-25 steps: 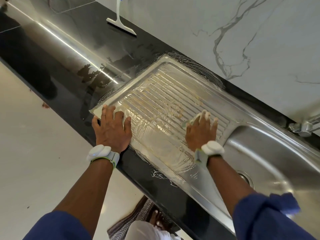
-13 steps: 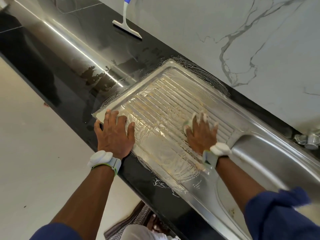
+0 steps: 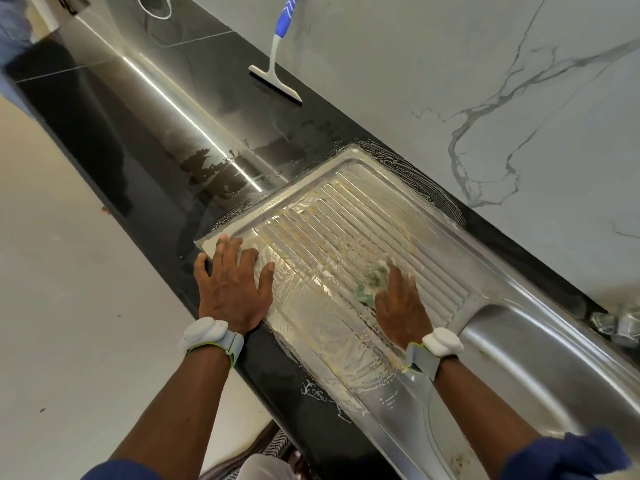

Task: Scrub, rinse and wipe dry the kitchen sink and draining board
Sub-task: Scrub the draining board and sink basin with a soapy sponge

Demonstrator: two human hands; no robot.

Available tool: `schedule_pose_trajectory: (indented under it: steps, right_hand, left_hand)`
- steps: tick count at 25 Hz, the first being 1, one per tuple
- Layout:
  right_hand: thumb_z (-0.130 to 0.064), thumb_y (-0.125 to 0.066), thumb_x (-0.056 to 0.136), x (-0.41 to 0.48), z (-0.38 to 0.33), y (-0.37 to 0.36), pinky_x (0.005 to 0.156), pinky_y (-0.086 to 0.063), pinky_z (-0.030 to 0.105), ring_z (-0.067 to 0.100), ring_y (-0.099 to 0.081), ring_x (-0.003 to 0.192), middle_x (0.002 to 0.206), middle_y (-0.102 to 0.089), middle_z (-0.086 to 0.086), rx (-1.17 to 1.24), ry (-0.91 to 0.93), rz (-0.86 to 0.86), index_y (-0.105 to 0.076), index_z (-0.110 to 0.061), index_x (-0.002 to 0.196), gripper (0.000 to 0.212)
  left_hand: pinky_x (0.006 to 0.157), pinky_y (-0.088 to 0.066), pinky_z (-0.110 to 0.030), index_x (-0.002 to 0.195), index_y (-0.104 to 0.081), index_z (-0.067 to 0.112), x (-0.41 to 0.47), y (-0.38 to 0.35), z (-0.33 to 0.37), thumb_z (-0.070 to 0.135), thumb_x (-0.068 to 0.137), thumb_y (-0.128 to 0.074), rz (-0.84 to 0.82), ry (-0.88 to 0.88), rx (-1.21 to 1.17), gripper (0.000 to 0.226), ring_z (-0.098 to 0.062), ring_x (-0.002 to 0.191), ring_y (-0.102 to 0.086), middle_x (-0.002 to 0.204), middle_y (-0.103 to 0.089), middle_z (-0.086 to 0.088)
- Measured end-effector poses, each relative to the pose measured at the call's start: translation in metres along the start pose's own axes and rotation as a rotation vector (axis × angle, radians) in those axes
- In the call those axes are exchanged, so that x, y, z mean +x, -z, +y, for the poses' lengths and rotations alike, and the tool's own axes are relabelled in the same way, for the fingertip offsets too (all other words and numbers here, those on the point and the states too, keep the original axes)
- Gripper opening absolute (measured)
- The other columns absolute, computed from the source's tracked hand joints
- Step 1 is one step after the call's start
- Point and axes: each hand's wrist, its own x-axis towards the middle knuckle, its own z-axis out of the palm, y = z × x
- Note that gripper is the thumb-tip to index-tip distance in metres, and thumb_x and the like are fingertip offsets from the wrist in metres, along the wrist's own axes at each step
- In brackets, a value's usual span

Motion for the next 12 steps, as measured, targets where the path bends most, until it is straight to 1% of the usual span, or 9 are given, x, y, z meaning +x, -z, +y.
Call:
schedule_pose_trajectory:
  steps: [1,3,5,7,8,9,10,11,12]
  right_hand:
    - [-0.033,-0.033,0.104,0.002,0.001,0.004,0.119,-0.022,0.05,0.036,-0.035,0.143,0.159,-0.031,0.017,-0.012,-0.008,0.058,-0.052,-0.008,0.136,0.045]
    - [-0.022,-0.056,0.096,0.004,0.001,0.011,0.106,-0.039,0.049,0.039,-0.048,0.127,0.141,-0.052,0.018,-0.069,0.024,0.188,-0.066,-0.014,0.119,0.027]
    - [-0.015,-0.055,0.093,-0.003,0.003,0.011,0.095,-0.05,0.044,0.039,-0.06,0.115,0.13,-0.061,0.017,-0.069,0.184,0.192,-0.068,-0.009,0.122,0.032]
    - [-0.017,-0.039,0.096,-0.015,0.013,0.008,0.093,-0.057,0.042,0.037,-0.062,0.119,0.141,-0.057,0.018,-0.142,0.291,0.033,-0.059,-0.005,0.136,0.046]
    - [-0.022,-0.03,0.099,-0.014,0.02,0.012,0.091,-0.057,0.043,0.038,-0.061,0.121,0.144,-0.053,0.021,-0.244,0.29,-0.044,-0.053,-0.001,0.14,0.052]
    - [-0.027,-0.018,0.101,-0.005,0.026,0.018,0.094,-0.056,0.047,0.04,-0.058,0.124,0.147,-0.048,0.026,-0.338,0.219,-0.124,-0.045,0.002,0.144,0.059]
    - [-0.032,-0.009,0.102,0.007,0.032,0.021,0.101,-0.049,0.052,0.043,-0.05,0.131,0.15,-0.041,0.029,-0.4,0.087,-0.148,-0.037,0.004,0.148,0.065]
    - [-0.036,-0.01,0.102,0.02,0.032,0.024,0.11,-0.037,0.057,0.044,-0.04,0.139,0.155,-0.034,0.029,-0.412,-0.101,-0.163,-0.033,0.003,0.15,0.066]
    - [-0.037,-0.022,0.101,0.032,0.027,0.026,0.117,-0.024,0.059,0.043,-0.029,0.145,0.158,-0.028,0.027,-0.405,-0.23,-0.139,-0.036,0.002,0.148,0.063]
  left_hand:
    - [0.118,-0.019,-0.062,0.119,-0.065,0.023,0.0,0.0,0.0,0.057,0.1,-0.035,-0.009,0.003,0.012,0.049,-0.031,0.152,-0.031,0.152,-0.05,-0.01]
    - [0.119,-0.018,-0.062,0.12,-0.064,0.023,0.0,0.001,0.0,0.057,0.1,-0.034,-0.031,0.006,0.019,0.05,-0.031,0.152,-0.03,0.153,-0.049,-0.01]
    - [0.119,-0.018,-0.062,0.121,-0.064,0.023,0.001,0.001,0.001,0.058,0.1,-0.033,-0.042,-0.001,0.021,0.05,-0.031,0.152,-0.03,0.153,-0.048,-0.009]
    - [0.119,-0.017,-0.062,0.121,-0.063,0.023,0.0,0.001,0.001,0.058,0.1,-0.033,-0.044,-0.006,0.017,0.051,-0.03,0.152,-0.03,0.153,-0.048,-0.009]
    - [0.119,-0.017,-0.062,0.121,-0.063,0.022,-0.002,0.001,0.001,0.057,0.1,-0.033,-0.043,-0.005,0.015,0.051,-0.03,0.152,-0.03,0.153,-0.048,-0.009]
    - [0.119,-0.017,-0.062,0.12,-0.063,0.022,-0.001,0.001,0.001,0.057,0.1,-0.034,-0.042,-0.002,0.013,0.05,-0.03,0.151,-0.031,0.152,-0.049,-0.008]
    - [0.119,-0.018,-0.061,0.119,-0.063,0.022,-0.004,0.001,0.001,0.056,0.1,-0.035,-0.042,0.009,0.015,0.049,-0.03,0.151,-0.031,0.151,-0.049,-0.008]
    - [0.119,-0.018,-0.061,0.119,-0.063,0.021,-0.004,0.002,0.001,0.056,0.1,-0.035,-0.041,0.012,0.019,0.048,-0.029,0.151,-0.031,0.151,-0.05,-0.008]
    - [0.119,-0.018,-0.061,0.118,-0.063,0.022,-0.004,0.002,0.001,0.056,0.1,-0.036,-0.045,0.007,0.021,0.048,-0.029,0.151,-0.032,0.151,-0.05,-0.007]
